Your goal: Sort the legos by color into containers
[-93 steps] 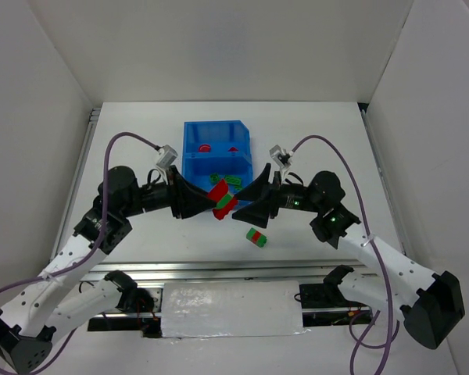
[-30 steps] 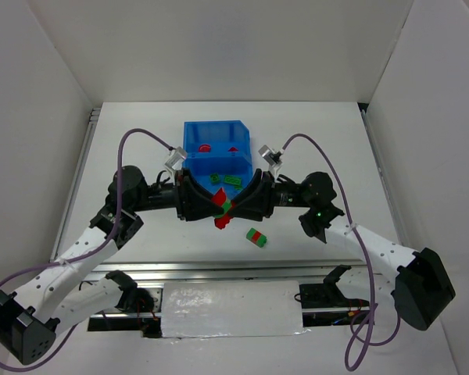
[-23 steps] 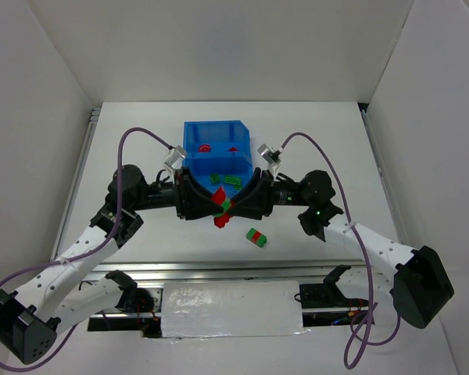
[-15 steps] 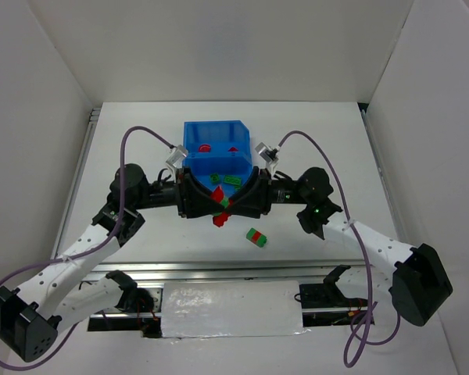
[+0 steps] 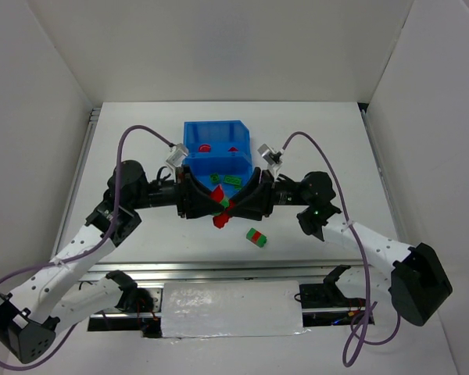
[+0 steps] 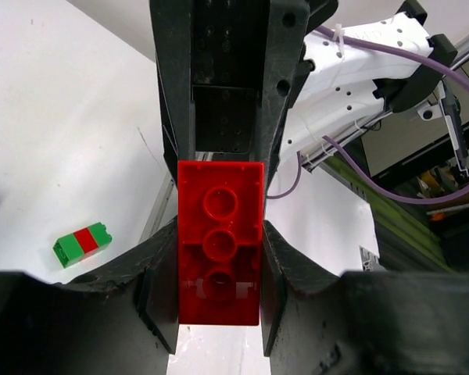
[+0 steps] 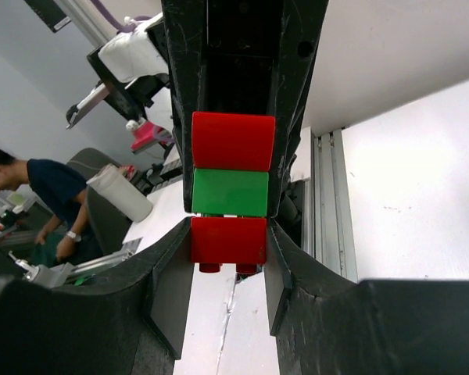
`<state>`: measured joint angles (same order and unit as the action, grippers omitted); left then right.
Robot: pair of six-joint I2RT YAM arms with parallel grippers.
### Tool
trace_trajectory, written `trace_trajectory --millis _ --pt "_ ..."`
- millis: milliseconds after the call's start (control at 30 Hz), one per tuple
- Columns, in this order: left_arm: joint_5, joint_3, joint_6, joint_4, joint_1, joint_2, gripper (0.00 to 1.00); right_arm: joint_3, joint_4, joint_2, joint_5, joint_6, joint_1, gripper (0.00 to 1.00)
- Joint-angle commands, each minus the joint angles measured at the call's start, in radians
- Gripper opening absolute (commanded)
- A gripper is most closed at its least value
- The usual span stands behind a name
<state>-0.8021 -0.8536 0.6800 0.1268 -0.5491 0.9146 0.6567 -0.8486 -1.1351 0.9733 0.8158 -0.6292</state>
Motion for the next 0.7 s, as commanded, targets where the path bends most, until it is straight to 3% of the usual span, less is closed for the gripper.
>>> trace_trajectory --millis 0,167,267,333,400,433,467,500,567,667 --pt "0.055 -0.07 -0.004 0.048 0.006 -0.026 0.0 -0.095 -0.124 0.035 0.067 -0.012 0.003 0.0" --pt "0.095 -0.041 0.032 0.088 0.017 -0.069 0.0 -0.109 0.024 0.101 0.01 -0.114 0.02 0.0" --pt "0.217 -0.101 -0.066 -0.082 0.018 -0.074 0.0 -0.095 0.225 0.142 -0.062 -0.206 0.023 0.0" --pt "0.335 -0.122 -0.089 -0.238 0.018 -0.1 0.0 -0.101 0.374 0.195 -0.279 -0.207 0.023 0.0" --pt "0.548 -0.165 -0.12 -0.361 0.018 -0.109 0.0 -0.109 0.452 0.241 -0.544 -0.166 0.025 0.0" --pt "0.631 -0.185 -0.128 -0.504 0.018 -0.106 0.0 -0.101 0.577 0.259 -0.636 -0.144 0.028 0.0" --pt "0.787 -0.206 -0.138 -0.571 0.018 -0.102 0.0 -0.08 0.642 0.296 -0.721 -0.098 0.028 0.0" --pt "0.857 -0.244 -0.143 -0.634 0.018 -0.088 0.0 -0.078 0.733 0.317 -0.852 -0.077 0.028 0.0" --pt "1.017 -0.277 -0.149 -0.751 0.02 -0.086 0.0 -0.092 0.787 0.403 -0.948 -0.034 0.028 0.0" --pt "1.121 -0.279 -0.171 -0.786 0.02 -0.115 0.0 -0.082 0.891 0.498 -1.105 -0.015 0.026 0.0"
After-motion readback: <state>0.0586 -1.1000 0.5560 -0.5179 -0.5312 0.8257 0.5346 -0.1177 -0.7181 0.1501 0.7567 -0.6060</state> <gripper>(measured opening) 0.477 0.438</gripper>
